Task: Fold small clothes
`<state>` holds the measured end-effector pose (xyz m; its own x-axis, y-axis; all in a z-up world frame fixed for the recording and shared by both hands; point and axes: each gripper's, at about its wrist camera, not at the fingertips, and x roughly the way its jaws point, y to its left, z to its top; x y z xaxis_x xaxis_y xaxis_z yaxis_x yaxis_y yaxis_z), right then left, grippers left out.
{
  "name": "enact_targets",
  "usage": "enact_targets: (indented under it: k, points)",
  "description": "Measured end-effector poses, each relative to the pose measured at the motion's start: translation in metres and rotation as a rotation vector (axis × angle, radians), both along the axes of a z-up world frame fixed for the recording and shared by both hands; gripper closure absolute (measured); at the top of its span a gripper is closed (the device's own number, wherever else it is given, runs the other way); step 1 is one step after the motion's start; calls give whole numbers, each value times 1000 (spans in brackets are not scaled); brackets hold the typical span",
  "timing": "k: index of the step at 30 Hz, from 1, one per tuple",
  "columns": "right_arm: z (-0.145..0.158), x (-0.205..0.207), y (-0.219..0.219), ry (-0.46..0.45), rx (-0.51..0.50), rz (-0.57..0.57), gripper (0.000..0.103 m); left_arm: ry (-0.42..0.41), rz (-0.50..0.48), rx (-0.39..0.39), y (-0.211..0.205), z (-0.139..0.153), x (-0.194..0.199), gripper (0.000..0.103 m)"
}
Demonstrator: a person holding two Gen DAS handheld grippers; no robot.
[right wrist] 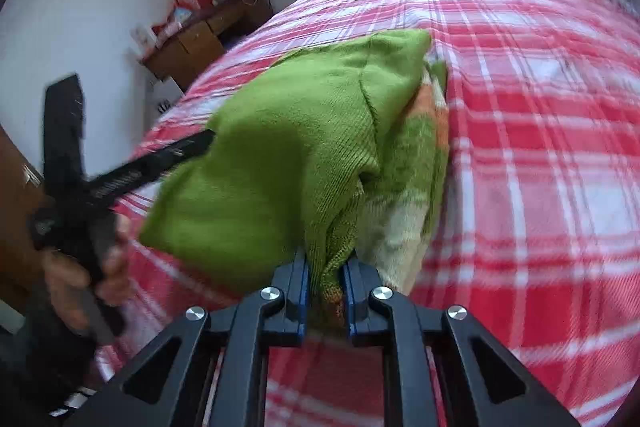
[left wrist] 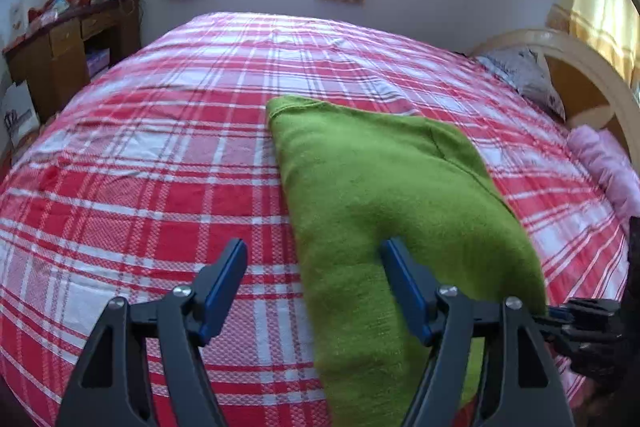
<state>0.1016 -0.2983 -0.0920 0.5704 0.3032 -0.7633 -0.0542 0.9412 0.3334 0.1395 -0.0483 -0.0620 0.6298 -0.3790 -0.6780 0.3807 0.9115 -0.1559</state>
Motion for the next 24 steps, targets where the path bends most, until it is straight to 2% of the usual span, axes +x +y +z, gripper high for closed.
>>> enact_targets:
  k: [2, 4, 5, 8, 9, 13, 15, 16, 17, 20, 22, 24]
  points:
    - [3, -15, -13, -12, 74, -27, 92, -10, -33, 4, 3, 4, -4, 30]
    - [3, -29, -31, -26, 127, -85, 92, -6, -44, -9, 6, 6, -4, 21]
    - [0, -35, -40, -30, 140, -117, 92, -1, -37, -8, 4, 5, -3, 11]
    - [-13, -41, -56, -33, 232, -171, 92, 28, -28, 4, -6, -5, 2, 9]
    - [-14, -42, -57, -35, 234, -176, 92, 24, -35, 30, -13, -11, 1, 8]
    - [-3, -40, -49, -25, 115, -139, 88, -8, -47, 71, -15, -8, -4, 6]
    - [9, -42, -42, -19, 23, -127, 72, 0, -60, 59, -5, -2, -7, 7]
    - [15, -44, -43, -23, -18, -141, 60, -4, -56, 53, 1, 1, -8, 7]
    - [23, -49, -43, -49, -79, -172, 57, -12, -51, 43, 6, 5, -8, 8]
    - [51, -58, -35, -177, -241, -244, 57, -75, 2, 3, 20, 24, -7, 8]
    - [65, -50, -18, -260, -271, -196, 57, -124, 45, 6, 21, 34, -1, 8]
    - [69, -35, 0, -277, -285, -149, 64, -135, 71, 25, 15, 35, 9, 9]
